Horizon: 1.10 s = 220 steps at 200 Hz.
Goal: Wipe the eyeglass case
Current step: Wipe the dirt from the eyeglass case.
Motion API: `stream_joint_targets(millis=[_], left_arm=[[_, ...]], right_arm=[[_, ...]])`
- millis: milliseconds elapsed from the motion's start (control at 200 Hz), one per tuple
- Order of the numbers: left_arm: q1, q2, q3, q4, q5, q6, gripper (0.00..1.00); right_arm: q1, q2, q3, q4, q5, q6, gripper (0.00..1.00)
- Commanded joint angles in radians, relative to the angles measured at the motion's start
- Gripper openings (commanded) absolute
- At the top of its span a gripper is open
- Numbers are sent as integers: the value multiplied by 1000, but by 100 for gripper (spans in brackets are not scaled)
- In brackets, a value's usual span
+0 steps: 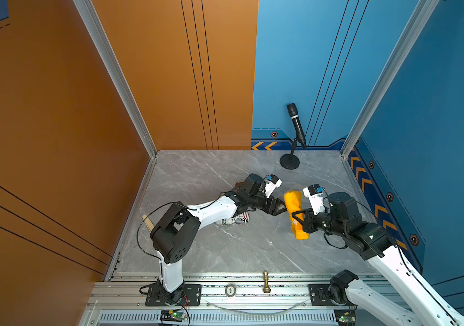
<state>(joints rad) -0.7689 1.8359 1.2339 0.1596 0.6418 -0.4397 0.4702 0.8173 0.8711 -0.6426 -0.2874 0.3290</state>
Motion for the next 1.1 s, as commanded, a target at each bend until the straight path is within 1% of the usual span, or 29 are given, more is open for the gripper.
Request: stream_joint_targets(millis=[0,60,125,160,240,275,310,385,446,516,606,686,736,841,916,1011,1051,1096], left_arm=[[-15,-91,-10,89,134,-60,18],[-17,-115,-35,119,161,-83,18],[-17,-136,-63,173,193,-122,18],[-22,-145,-70,179,201,-129,19],[-28,-158,-83,172,206,-136,19],[-30,-159,-85,164,199,-135,19],[-28,-158,-87,153,192,-130,19],[-29,-154,-86,132,178,-117,19],[-30,-148,-78,122,170,-115,19],[-33,-141,-68,99,160,-98,19],[-39,-131,-59,87,163,-85,18],[-44,-131,-59,82,173,-75,18],[-47,-138,-65,72,174,-65,18],[-47,-159,-83,64,181,-50,18],[-49,-169,-89,59,186,-44,18],[-53,-172,-91,59,188,-42,18],[-54,-170,-89,59,189,-41,18],[-54,-167,-88,61,189,-40,18]], right_arm=[[-65,50,-13,71,40,2,0],[-137,70,-13,78,-16,-21,0],[-204,71,-20,79,-23,-55,0],[-241,69,-19,77,-30,-68,0],[-309,70,-3,74,-97,-76,0],[-302,71,7,71,-109,-76,0],[-267,72,23,58,-96,-77,0],[-137,74,56,16,-2,-81,0],[-28,72,67,6,46,-66,0],[38,82,65,20,28,-27,0],[76,121,69,25,-24,-9,0],[56,151,72,11,-19,-39,0],[-3,163,75,-6,-15,-56,0],[-171,184,78,-8,-90,-89,0],[-231,200,92,-12,-98,-110,0],[-218,218,98,-4,-106,-112,0],[-187,222,96,7,-118,-102,0],[-129,223,89,23,-114,-90,0]])
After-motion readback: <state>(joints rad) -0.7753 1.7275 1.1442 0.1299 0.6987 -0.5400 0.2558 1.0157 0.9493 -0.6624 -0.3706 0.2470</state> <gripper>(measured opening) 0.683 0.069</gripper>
